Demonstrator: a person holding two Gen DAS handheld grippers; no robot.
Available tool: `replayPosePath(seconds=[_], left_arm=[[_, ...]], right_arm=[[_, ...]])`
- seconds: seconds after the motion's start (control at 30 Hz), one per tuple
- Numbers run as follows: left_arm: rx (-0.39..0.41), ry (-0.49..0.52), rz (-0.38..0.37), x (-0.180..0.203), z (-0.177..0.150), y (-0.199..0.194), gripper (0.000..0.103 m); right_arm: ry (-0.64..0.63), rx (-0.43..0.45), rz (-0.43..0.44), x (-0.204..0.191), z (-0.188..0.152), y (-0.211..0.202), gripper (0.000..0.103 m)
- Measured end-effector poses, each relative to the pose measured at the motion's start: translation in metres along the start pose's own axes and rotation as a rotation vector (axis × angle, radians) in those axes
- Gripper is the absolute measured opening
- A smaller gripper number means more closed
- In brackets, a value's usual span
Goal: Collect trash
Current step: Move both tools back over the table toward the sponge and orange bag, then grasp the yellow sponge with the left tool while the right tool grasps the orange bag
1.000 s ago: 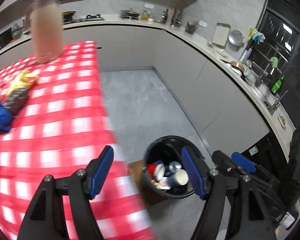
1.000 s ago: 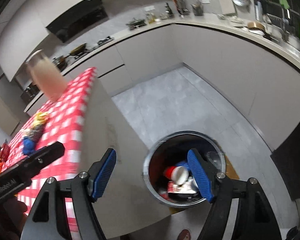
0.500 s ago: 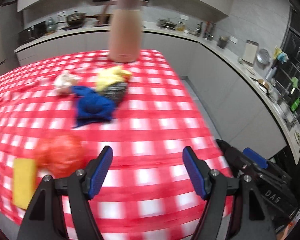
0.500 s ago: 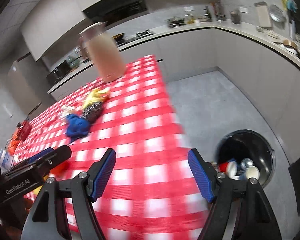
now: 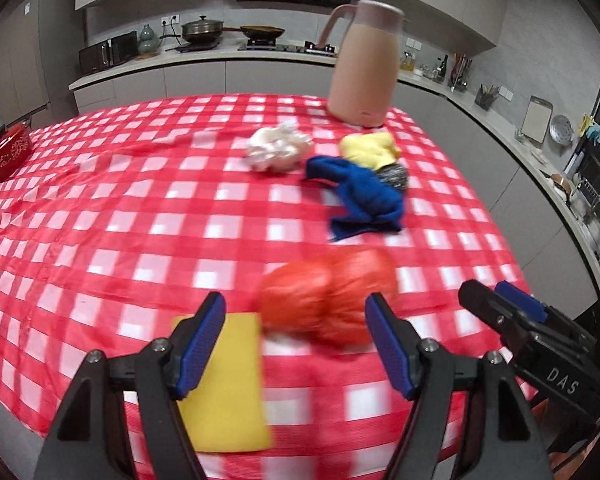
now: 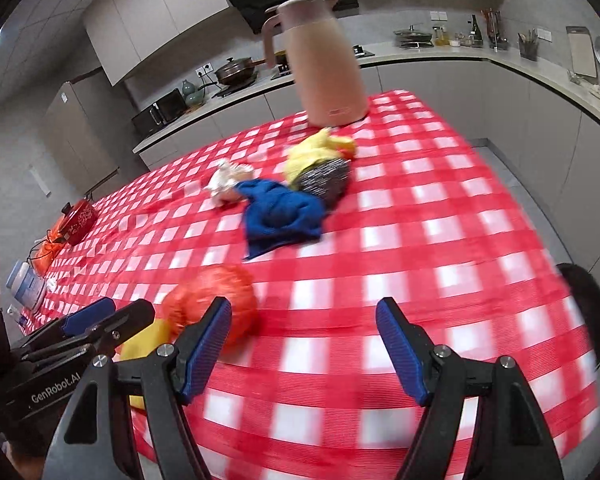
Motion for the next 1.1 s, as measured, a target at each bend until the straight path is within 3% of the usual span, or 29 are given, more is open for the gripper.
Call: replayPosePath(seconds=[0.27,0.7,0.9,0.97,1.1], left_arm=[[-0.054,-0.018,0.021,-0.037,-0.01,0.006,0.074],[-0.105,-0.065,0.075,-0.054,-0.041,0.025,0.074],[-0.079,-0.048,0.093,-0.057,-0.044,0.035,0.073],[-0.063,-0.043,0.094,-0.058,-0.043,0.034,0.06],[-0.053,-0.055,0.077,-0.064,-0.035,0.036,0.057]], right_arm=[[-0.006,-0.032,0.018,-0.041,0.0,0.017,0.077],[-0.048,-0.062,0.064,-0.052,-0.014,0.022,0.077],[-0.052,-0.077,0.07,-0.053,-0.021,0.028,0.077],[-0.052,-0.079,0.069,-0.053,-0.021,0.03,0.077],[-0.048,-0.079,0.07,-0.054,-0.017,0.035,0.077]])
Point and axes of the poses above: each gripper's, at about its wrist camera, not at the fingertips, and y roughly the way its jaws point, x to its right, z to its top, the point moved 4 cm from there along y, roughly the way its jaws point, and after that the axes turned 11 degrees about -y, right-handed, at the moved point
